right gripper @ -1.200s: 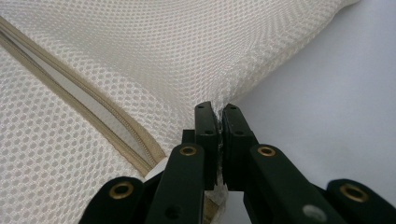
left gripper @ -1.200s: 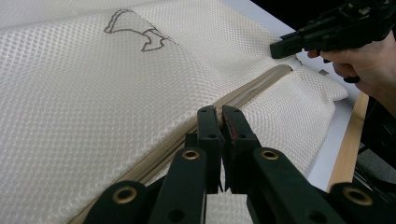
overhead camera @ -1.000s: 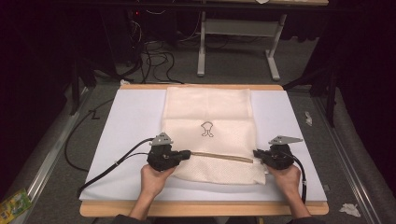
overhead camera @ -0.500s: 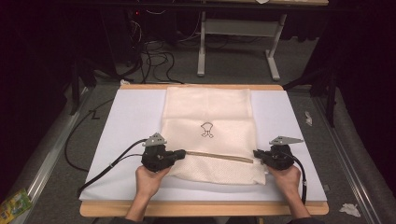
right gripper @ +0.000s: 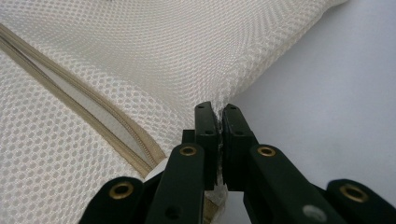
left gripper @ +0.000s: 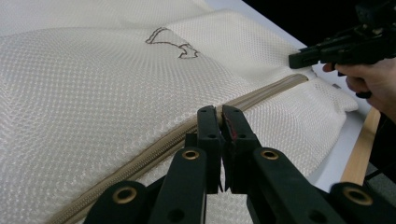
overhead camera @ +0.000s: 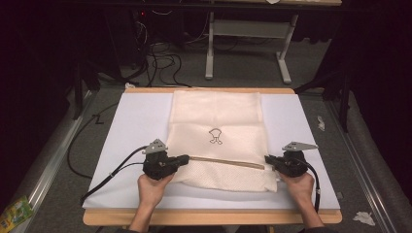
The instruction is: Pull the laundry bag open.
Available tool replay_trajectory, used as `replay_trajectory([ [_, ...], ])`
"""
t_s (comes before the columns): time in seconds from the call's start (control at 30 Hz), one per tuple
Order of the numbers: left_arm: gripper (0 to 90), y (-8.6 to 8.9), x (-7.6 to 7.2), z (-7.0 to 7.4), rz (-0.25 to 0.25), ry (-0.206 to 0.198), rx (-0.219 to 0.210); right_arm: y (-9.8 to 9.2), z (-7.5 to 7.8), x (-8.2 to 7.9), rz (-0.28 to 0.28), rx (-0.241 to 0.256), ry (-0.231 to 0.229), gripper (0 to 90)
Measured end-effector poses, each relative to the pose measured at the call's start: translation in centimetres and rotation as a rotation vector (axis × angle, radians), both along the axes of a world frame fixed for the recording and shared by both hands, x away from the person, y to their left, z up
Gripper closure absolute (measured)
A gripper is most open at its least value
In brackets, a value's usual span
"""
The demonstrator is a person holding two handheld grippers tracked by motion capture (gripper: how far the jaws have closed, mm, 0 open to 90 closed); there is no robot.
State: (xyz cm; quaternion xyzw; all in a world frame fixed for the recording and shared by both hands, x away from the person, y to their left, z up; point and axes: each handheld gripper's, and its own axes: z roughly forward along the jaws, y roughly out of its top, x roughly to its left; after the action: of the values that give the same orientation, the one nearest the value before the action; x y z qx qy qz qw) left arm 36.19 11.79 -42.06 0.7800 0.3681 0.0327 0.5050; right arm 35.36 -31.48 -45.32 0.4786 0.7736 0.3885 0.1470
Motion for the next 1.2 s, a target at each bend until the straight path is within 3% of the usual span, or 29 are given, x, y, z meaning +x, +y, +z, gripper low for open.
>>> replay_trajectory([
  [0.03, 86.8, 0.1, -0.2, 0.0, 0.015, -0.013, 0.033, 0.0, 0.0, 0.0, -0.003, -0.008, -0.001, 87.9],
  [0.17, 86.8, 0.3, -0.3, -0.1, 0.016, -0.012, 0.047, 0.0, -0.1, 0.1, 0.002, -0.004, 0.004, 87.9],
  [0.43, 86.9, 0.6, -0.1, -0.1, 0.016, -0.004, 0.039, 0.0, 0.2, 0.0, 0.005, -0.024, 0.0, 87.9],
  [0.93, 86.9, 1.7, 0.0, -0.3, 0.035, 0.008, 0.029, 0.1, 0.0, 0.1, 0.005, -0.015, 0.011, 88.0],
  [1.1, 86.9, 2.0, 0.0, -0.4, 0.054, 0.006, 0.04, 0.3, 0.1, 0.2, 0.009, -0.03, 0.004, 88.0],
  [1.13, 86.9, 2.3, 0.1, -0.4, 0.059, 0.007, 0.033, 0.3, 0.2, 0.1, 0.006, -0.049, 0.0, 88.0],
  [1.2, 86.9, 3.0, 0.1, -0.4, 0.073, 0.015, 0.021, 0.0, 0.1, 0.1, 0.003, -0.039, 0.003, 88.0],
])
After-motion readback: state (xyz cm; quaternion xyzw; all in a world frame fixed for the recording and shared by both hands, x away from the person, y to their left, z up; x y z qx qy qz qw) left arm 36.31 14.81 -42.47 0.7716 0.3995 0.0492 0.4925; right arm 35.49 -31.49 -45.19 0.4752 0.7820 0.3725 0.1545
